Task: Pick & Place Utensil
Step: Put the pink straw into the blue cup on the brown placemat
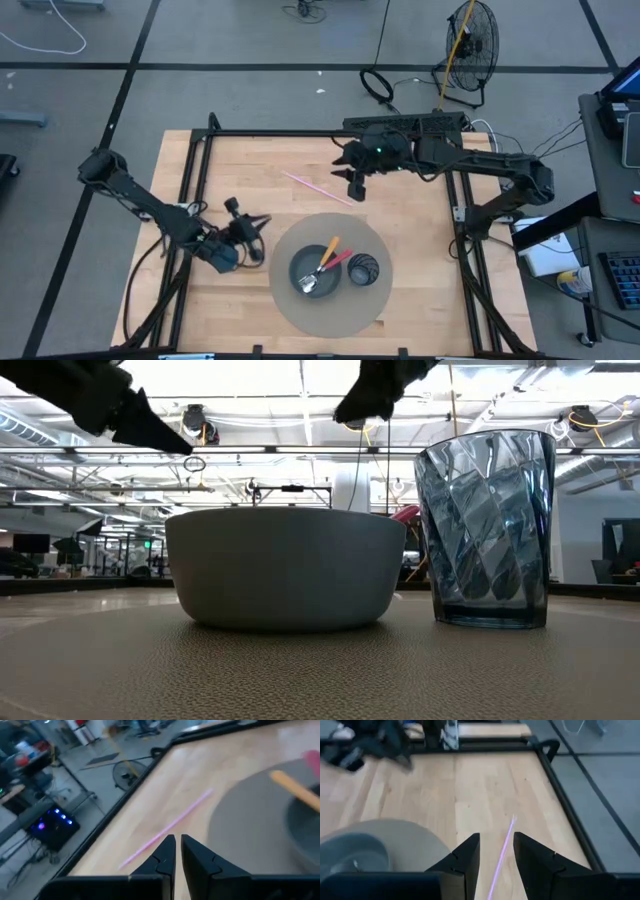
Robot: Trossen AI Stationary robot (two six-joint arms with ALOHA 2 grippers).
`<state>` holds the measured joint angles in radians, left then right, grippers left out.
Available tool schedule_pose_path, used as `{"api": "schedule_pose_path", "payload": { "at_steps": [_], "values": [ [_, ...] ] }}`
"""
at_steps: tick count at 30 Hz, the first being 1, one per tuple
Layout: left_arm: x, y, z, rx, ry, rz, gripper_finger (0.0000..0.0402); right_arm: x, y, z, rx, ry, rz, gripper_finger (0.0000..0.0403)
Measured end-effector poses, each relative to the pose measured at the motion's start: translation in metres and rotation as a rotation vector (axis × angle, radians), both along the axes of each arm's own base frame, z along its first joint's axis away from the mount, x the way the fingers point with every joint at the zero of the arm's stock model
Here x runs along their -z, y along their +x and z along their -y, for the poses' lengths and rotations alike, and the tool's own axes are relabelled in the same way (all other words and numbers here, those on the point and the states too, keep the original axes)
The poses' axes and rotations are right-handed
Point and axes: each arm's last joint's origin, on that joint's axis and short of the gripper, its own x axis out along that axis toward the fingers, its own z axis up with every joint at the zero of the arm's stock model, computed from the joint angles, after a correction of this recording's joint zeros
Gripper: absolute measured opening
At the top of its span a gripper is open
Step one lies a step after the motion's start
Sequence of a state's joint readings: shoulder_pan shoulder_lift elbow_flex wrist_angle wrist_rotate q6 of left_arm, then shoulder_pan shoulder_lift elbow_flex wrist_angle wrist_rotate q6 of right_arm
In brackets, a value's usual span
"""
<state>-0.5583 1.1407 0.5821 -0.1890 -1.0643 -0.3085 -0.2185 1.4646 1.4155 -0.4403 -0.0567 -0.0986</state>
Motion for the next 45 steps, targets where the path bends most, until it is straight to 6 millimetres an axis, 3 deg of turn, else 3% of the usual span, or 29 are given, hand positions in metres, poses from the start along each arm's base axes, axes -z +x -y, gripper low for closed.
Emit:
{"api": "schedule_pose_path", "payload": {
  "at_steps": [7,11,18,25,33,38,45],
  "values": [
    [0.009,-0.033,-0.036,0.023,-0.147,0.037,0.0035,0.003,-0.003,0.001,0.004,0.01,-0.047,0.0116],
    [0.004,-0.042,-0.051,0.073,-0.171,0.093,0.0035,0.007,-0.002,0.011,0.034,0.013,-0.054,0.0116],
    [-0.009,-0.049,-0.072,0.197,-0.155,0.142,0.0035,0.045,0.019,0.06,0.033,0.142,-0.094,0.0116],
    [-0.004,-0.047,-0.081,0.2,-0.195,0.096,0.0035,0.079,0.022,0.097,0.081,0.194,-0.301,0.0116],
    [-0.001,-0.048,-0.081,0.183,-0.223,0.087,0.0035,0.115,0.016,0.096,0.033,0.27,-0.56,0.0133],
    [-0.002,-0.048,-0.081,0.18,-0.231,0.097,0.0035,0.122,0.019,0.092,0.04,0.282,-0.556,0.0176],
    [-0.002,-0.048,-0.081,0.171,-0.256,0.107,0.0035,0.135,0.024,0.07,-0.018,0.272,-0.585,0.0215]
  ]
}}
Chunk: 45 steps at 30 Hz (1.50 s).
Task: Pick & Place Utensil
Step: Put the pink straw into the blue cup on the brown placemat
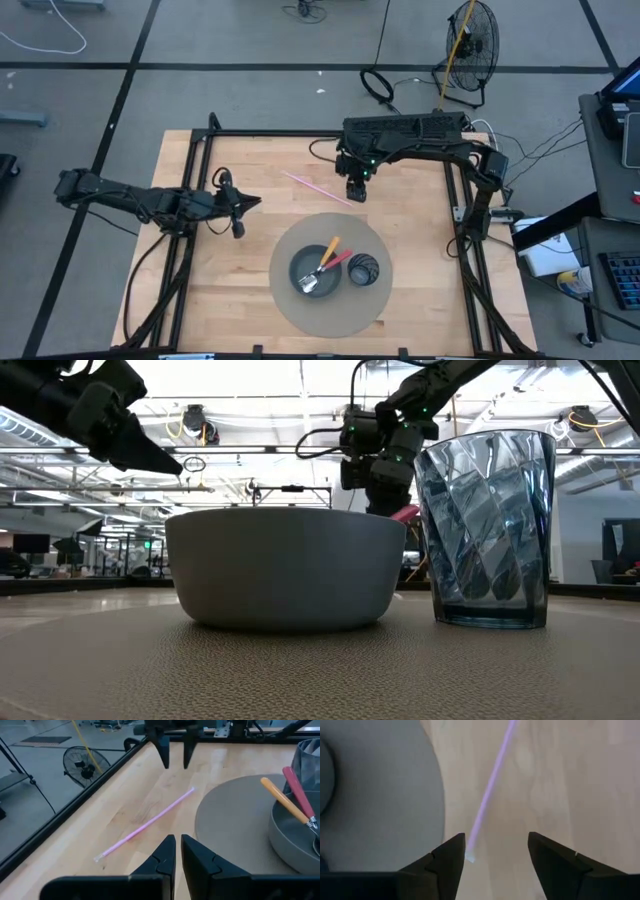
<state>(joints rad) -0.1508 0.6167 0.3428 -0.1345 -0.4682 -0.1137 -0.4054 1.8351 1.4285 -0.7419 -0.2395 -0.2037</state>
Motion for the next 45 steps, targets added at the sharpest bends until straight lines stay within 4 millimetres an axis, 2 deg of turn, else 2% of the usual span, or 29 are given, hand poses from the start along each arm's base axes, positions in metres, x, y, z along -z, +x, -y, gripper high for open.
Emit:
{"api": "schedule_pose_path", "payload": {
  "at_steps": [8,22,36,45],
  "values": [
    [0.0,0.0,0.0,-0.007,-0.019,0.01,0.0035,0.014,0.005,-0.019,-0.063,-0.017,0.025,0.021],
    [0.0,0.0,0.004,0.033,-0.045,0.007,0.0035,0.043,-0.004,-0.024,0.13,-0.035,-0.028,0.0233],
    [0.0,0.0,0.004,0.027,-0.049,0.009,0.0035,0.061,-0.007,-0.036,0.127,-0.039,-0.003,0.0217],
    [0.0,0.0,0.004,0.027,-0.05,0.009,0.0035,0.062,-0.007,-0.04,0.143,-0.064,-0.018,0.0216]
  ]
}}
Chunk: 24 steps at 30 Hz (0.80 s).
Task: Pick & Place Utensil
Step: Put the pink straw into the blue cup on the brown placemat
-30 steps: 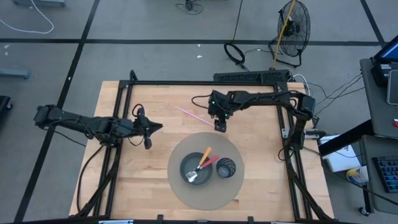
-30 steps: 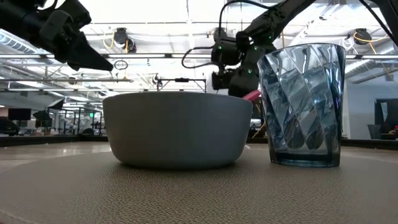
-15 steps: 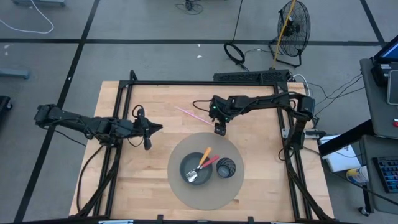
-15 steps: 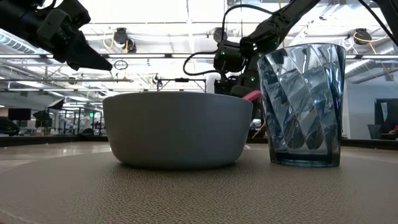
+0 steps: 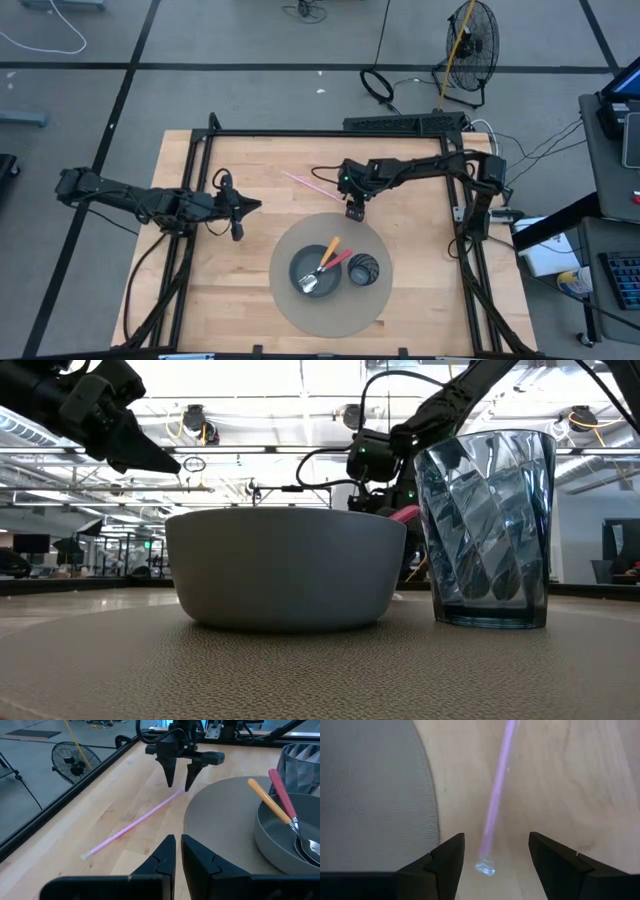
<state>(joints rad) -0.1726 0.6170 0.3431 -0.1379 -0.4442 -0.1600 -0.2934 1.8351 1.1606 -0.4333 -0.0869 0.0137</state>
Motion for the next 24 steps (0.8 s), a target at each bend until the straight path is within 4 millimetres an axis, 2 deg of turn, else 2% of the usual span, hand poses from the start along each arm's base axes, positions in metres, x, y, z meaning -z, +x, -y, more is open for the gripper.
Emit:
{"api": "schedule_pose_path", "payload": {
  "at_steps": [8,17,24],
  "values": [
    [0.0,0.0,0.0,-0.001,-0.003,0.0,0.0035,0.001,0.0,-0.005,0.03,-0.045,-0.021,0.0193],
    [0.0,0.0,0.0,-0.001,-0.003,0.0,0.0035,0.013,-0.009,-0.011,0.073,-0.051,-0.057,0.0164],
    [0.0,0.0,0.0,0.001,-0.007,0.0,0.0035,0.013,-0.006,-0.012,0.076,-0.108,-0.037,0.0136]
  ]
}}
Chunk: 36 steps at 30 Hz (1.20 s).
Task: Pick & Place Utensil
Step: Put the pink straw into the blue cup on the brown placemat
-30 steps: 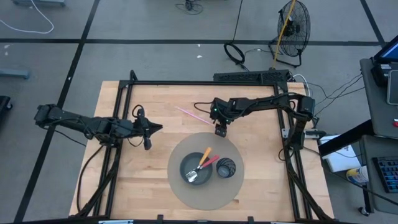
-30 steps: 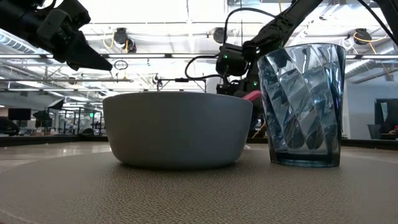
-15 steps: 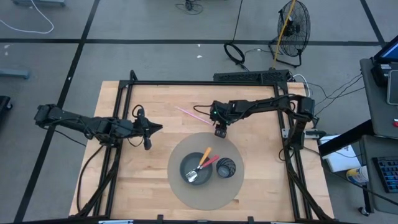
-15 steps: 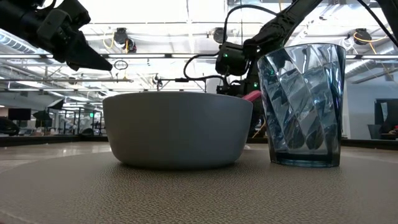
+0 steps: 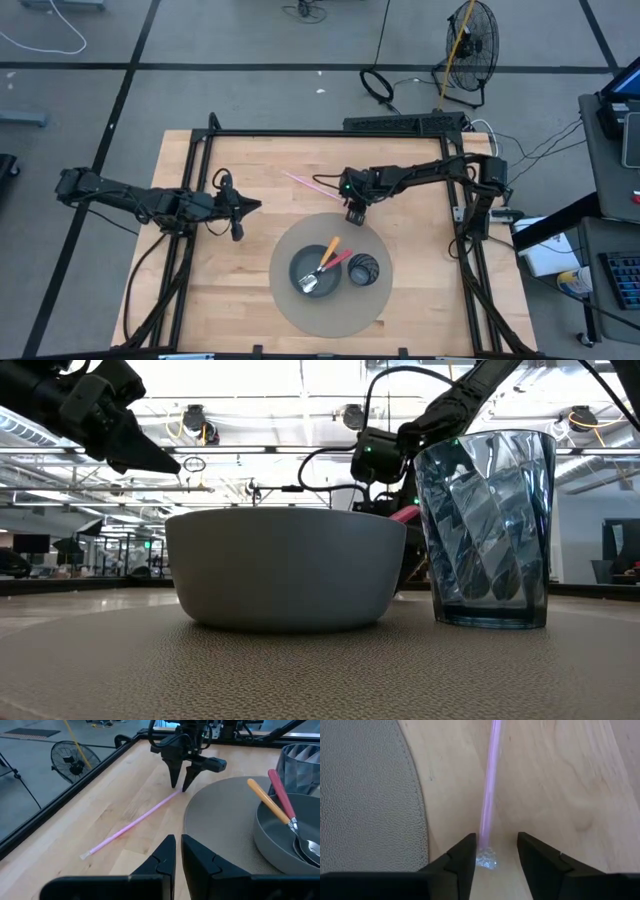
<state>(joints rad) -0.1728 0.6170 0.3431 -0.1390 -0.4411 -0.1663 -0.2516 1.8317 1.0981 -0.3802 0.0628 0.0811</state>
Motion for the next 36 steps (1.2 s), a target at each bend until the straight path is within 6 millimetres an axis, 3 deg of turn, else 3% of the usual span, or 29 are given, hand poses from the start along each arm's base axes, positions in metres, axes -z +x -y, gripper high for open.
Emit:
{"api": "schedule_pose_path", "payload": {
  "at_steps": [13,26,36],
  "values": [
    [0.002,-0.001,0.0,0.002,-0.002,-0.021,0.0035,0.0,0.002,0.001,-0.019,-0.027,0.014,0.0006],
    [0.005,-0.002,0.0,-0.012,-0.025,-0.047,0.0035,-0.001,-0.008,-0.001,-0.005,-0.006,-0.073,0.0003],
    [0.005,-0.002,0.0,-0.018,-0.022,-0.048,0.0035,-0.03,-0.034,-0.008,0.055,0.039,-0.177,0.0001]
  ]
}}
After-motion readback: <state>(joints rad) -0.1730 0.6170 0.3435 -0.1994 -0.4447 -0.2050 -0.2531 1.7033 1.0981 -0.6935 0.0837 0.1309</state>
